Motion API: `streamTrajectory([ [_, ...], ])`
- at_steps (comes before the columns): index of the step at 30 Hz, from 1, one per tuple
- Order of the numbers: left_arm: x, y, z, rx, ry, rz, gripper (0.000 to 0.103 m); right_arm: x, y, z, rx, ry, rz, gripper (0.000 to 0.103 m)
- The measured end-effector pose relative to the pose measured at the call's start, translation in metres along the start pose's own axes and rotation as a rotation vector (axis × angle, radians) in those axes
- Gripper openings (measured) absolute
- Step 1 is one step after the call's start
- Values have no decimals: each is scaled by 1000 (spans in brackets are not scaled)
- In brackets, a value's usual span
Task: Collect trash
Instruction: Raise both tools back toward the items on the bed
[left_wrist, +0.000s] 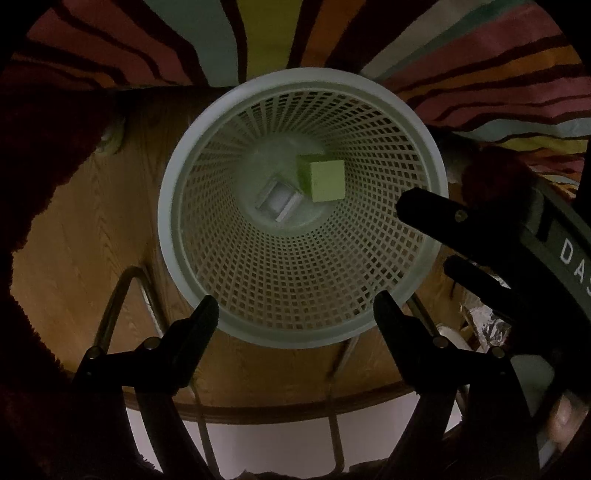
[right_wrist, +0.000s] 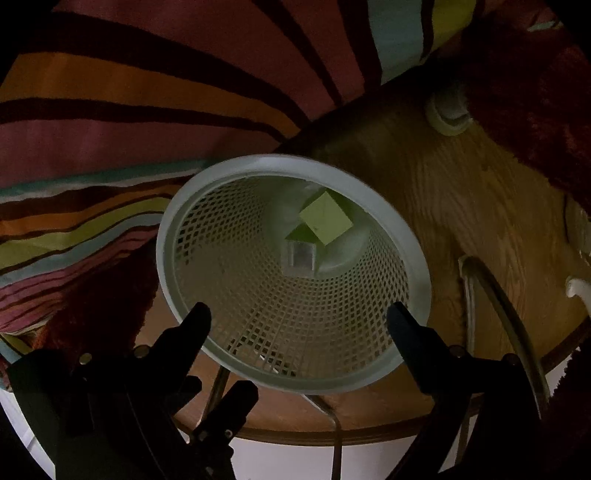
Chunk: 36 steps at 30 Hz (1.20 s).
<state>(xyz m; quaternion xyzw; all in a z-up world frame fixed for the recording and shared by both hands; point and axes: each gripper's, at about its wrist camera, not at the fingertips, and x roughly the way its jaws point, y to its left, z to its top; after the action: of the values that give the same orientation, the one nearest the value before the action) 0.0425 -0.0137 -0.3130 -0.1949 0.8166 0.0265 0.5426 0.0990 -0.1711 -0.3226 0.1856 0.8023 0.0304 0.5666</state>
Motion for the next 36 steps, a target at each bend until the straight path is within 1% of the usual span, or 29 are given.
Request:
streamTrajectory([
  [3,2,2,-1,-11,-10,-5,84,4,1,-2,-4,-12,3,92],
  [6,0,3,-4,-18,-19,-10,84,-2,5,-5,-4,-24,4,92],
  [17,-18,4,-13,-21,-84,-11,84,-43,13,-25,-68,-130,24,92],
  [22,-37,4,-21,-3,-145,-13,84,-68,16,-38,-93,-183,44,92],
  [25,-56,3,-29,21,-206,-5,84,-93,21,-45,-146,-249,44,92],
  [28,-78,2,-38,53,-294,12,84,-117,26,-56,-194,-334,38,92],
  [29,-89,2,-42,63,-337,20,84,-127,28,-59,-204,-370,39,92],
  [32,-113,2,-52,90,-433,26,84,-158,32,-68,-228,-481,55,92],
  [34,-136,0,-61,115,-532,42,84,-177,36,-73,-250,-565,60,92],
  [35,-144,-1,-64,128,-569,48,84,-190,39,-77,-269,-624,58,92],
  [36,-157,-3,-69,143,-630,64,84,-200,43,-81,-289,-672,49,92],
])
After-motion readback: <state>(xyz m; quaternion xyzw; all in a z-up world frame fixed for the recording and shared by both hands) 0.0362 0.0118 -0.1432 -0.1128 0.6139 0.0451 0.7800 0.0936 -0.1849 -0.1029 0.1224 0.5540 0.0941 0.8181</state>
